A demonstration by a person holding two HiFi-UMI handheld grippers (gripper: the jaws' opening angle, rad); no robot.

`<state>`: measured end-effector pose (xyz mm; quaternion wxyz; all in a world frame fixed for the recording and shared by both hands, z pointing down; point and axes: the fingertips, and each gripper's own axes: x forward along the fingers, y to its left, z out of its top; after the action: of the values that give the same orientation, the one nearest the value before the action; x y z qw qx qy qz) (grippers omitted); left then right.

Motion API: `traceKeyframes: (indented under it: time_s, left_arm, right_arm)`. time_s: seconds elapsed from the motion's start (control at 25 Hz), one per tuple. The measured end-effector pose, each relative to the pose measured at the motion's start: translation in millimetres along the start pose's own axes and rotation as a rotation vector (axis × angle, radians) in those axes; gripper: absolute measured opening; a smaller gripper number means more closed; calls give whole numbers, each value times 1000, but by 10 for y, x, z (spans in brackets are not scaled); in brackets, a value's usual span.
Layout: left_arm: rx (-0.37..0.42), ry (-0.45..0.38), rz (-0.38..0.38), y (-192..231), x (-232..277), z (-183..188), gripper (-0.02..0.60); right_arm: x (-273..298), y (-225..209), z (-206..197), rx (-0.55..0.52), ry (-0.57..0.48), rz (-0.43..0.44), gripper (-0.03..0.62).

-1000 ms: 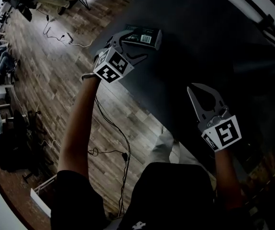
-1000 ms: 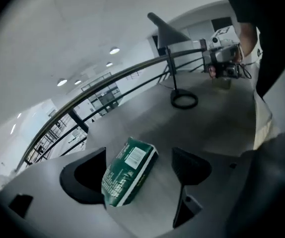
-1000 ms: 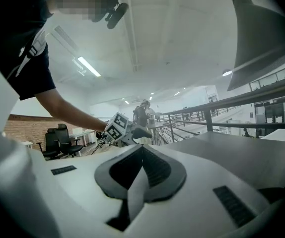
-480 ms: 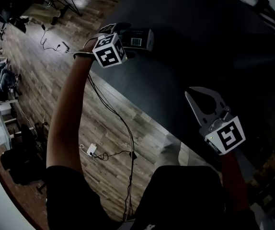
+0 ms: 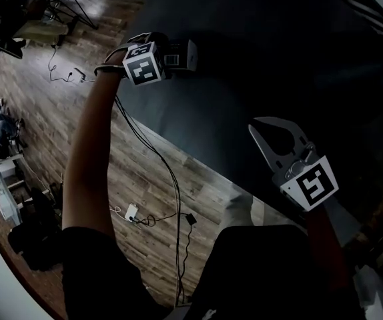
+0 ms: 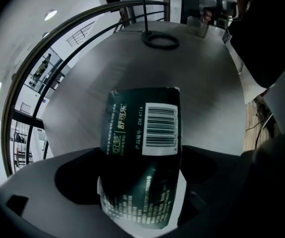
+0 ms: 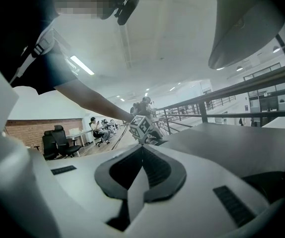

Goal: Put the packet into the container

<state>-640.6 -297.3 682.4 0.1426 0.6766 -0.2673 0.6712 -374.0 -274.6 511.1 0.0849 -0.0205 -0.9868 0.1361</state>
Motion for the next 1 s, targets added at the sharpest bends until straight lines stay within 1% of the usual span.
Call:
traceKeyframes:
  time_s: [0.04, 0.12, 0.16, 0.28, 0.36, 0.48, 0.64, 0.84, 1.0]
  left_arm:
    - [12, 3, 10, 10, 0, 4, 500]
    - [18, -9, 33, 13, -49, 26, 468]
    - [17, -17, 38, 3, -80, 35, 466]
    - [22, -19, 31, -21, -75, 26, 448]
    - [10, -26, 15, -18, -51, 36, 438]
    - [-2, -45, -4, -35, -105, 92, 433]
    - [-14, -60, -2, -72, -239, 130, 430]
    - [7, -39, -8, -183, -513, 185, 428]
    - [19, -78, 7, -379, -782, 336, 426]
  right_arm:
    - [-7, 3, 21, 1, 1, -4, 5]
    - [-36, 32, 79, -2, 5, -8, 5]
    - [-53, 47, 100, -5, 5, -9, 5]
    - [-43, 23, 87, -8, 3, -14, 4]
    - [6, -23, 88, -10, 3, -17, 5]
    - [51, -51, 156, -25, 9, -17, 5]
    - [78, -30, 249, -51, 15, -12, 5]
    - [82, 8, 420, -84, 30, -6, 5]
    - [58, 108, 500, -112, 61, 0, 5]
